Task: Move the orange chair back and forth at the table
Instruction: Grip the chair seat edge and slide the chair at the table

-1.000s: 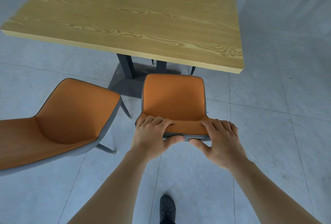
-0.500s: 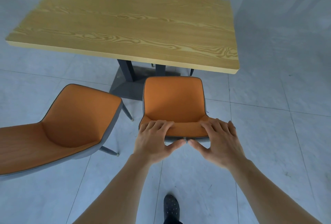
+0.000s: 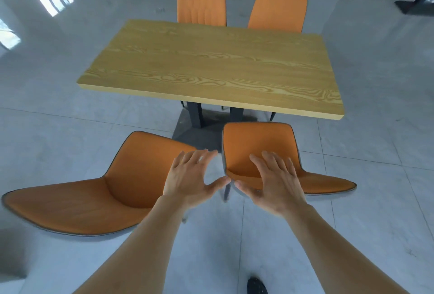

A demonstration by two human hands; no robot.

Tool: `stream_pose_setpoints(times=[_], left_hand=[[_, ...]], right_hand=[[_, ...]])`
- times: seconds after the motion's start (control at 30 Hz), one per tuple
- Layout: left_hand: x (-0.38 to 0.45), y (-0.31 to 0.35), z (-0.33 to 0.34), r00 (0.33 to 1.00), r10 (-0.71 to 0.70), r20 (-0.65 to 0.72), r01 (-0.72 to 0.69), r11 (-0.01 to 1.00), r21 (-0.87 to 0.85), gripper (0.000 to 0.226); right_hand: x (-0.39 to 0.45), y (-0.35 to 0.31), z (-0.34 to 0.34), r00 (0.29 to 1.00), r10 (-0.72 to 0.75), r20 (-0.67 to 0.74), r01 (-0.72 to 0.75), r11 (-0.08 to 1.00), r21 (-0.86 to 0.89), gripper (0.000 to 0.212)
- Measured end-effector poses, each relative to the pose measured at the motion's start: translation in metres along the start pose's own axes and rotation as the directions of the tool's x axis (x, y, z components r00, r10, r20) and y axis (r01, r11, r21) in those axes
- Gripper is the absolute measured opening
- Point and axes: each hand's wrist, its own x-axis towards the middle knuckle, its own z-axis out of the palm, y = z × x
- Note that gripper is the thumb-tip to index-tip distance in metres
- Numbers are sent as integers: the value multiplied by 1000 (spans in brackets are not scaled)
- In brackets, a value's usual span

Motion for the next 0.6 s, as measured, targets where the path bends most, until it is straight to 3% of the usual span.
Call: stream_pose_setpoints(times=[0.33,0.6], left_hand=[[-50,-247,-79,996,87,5,-87,996,22,87],[-87,-338,-84,985,158,72,-159,987,5,89]], right_hand=[[24,-251,33,995,97,0,-96,990,104,105],[15,-358,65,980,182,77,-192,969,153,99]])
